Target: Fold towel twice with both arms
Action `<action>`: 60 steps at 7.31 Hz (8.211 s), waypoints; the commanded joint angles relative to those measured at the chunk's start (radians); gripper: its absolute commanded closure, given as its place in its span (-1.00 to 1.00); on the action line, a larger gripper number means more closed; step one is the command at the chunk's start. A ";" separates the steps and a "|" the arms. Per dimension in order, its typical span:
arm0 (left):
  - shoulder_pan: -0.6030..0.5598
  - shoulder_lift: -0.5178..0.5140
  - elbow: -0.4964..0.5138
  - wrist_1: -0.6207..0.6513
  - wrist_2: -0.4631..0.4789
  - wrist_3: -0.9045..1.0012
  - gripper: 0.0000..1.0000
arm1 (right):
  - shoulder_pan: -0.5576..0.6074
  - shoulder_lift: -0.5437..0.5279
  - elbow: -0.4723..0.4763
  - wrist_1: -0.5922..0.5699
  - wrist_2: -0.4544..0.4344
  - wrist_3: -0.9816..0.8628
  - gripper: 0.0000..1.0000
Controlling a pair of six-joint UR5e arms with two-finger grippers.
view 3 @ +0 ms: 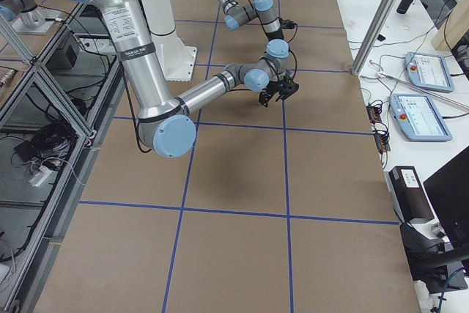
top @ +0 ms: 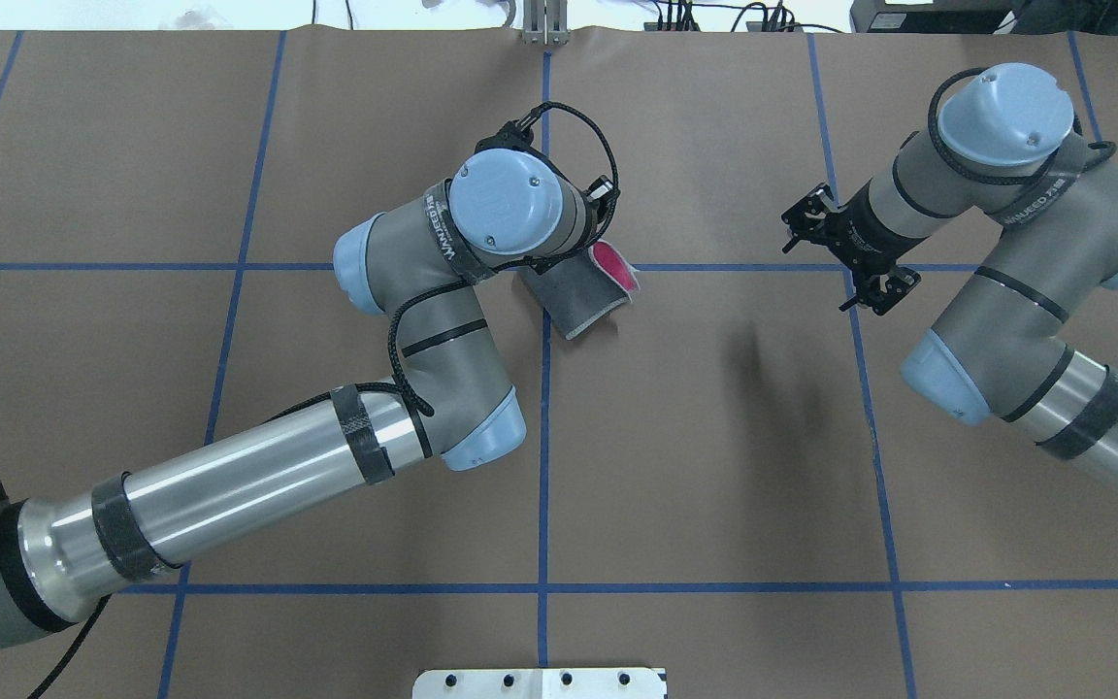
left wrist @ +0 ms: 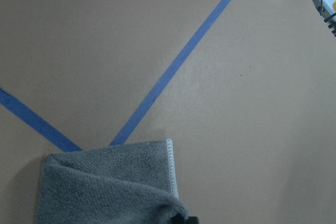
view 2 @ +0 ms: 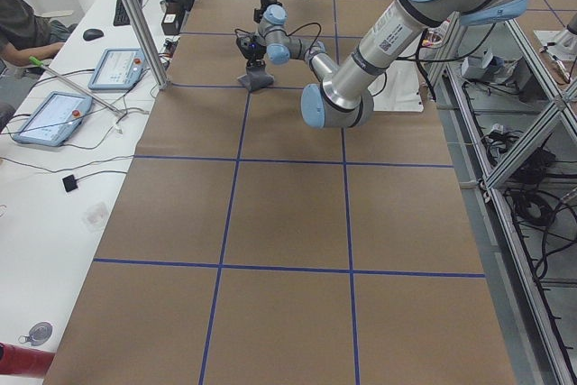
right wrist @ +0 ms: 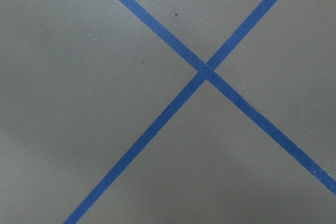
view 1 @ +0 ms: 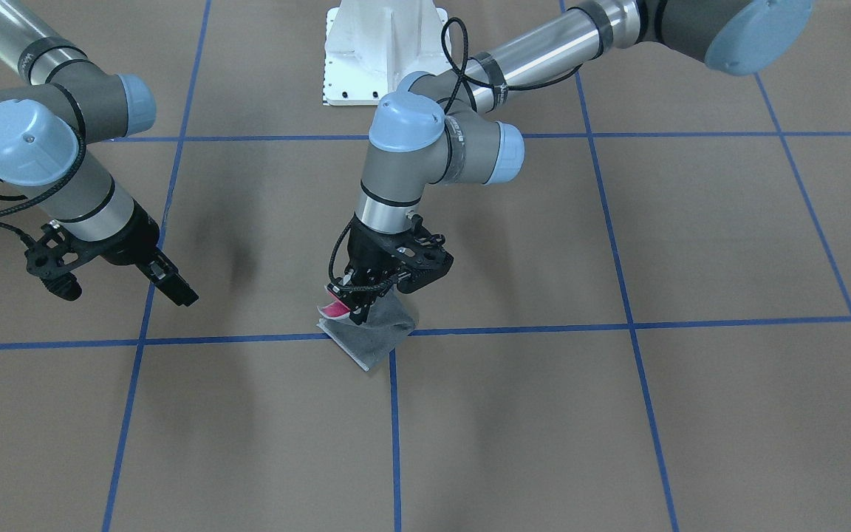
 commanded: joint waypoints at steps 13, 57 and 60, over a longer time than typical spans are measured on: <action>-0.038 -0.050 0.192 -0.184 0.027 0.020 -1.00 | 0.000 -0.014 0.001 0.000 -0.003 -0.006 -0.99; -0.124 0.046 0.030 -0.139 -0.265 0.022 -1.00 | 0.056 -0.012 0.047 -0.011 0.040 -0.003 -0.99; -0.197 0.417 -0.545 0.195 -0.372 0.293 -1.00 | 0.144 -0.024 0.052 -0.015 0.087 -0.107 -0.99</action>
